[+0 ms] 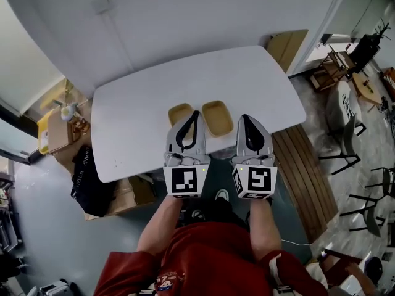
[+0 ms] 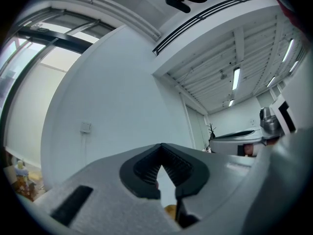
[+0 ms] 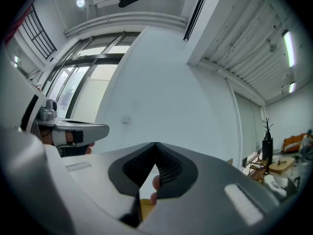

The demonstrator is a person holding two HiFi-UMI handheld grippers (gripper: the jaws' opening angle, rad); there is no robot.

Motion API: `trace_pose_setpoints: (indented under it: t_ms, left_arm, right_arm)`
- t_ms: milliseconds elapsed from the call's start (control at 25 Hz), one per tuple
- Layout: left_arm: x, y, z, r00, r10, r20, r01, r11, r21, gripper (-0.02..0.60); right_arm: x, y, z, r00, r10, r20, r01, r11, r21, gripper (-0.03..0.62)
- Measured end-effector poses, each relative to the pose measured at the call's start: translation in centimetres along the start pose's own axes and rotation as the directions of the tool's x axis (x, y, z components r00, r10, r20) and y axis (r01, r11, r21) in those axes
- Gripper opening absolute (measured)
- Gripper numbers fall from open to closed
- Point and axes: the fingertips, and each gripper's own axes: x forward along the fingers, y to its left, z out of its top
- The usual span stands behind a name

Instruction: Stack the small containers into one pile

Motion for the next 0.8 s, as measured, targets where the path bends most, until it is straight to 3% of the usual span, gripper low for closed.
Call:
trace_pose_setpoints:
  t_ms: [600, 800]
  left_arm:
    - [12.1, -4.6, -0.5, 1.0, 0.005, 0.001, -0.005, 1.0, 0.023, 0.003]
    - [13.8, -6.2, -1.5, 0.999, 0.024, -0.042, -0.022, 0.999, 0.04, 0.003]
  right_arm:
    - [6.4, -10.6, -0.6, 1.0, 0.027, 0.009, -0.027, 0.999, 0.017, 0.002]
    - [7.3, -13.4, -0.9, 0.999, 0.042, 0.021, -0.042, 0.998, 0.038, 0.002]
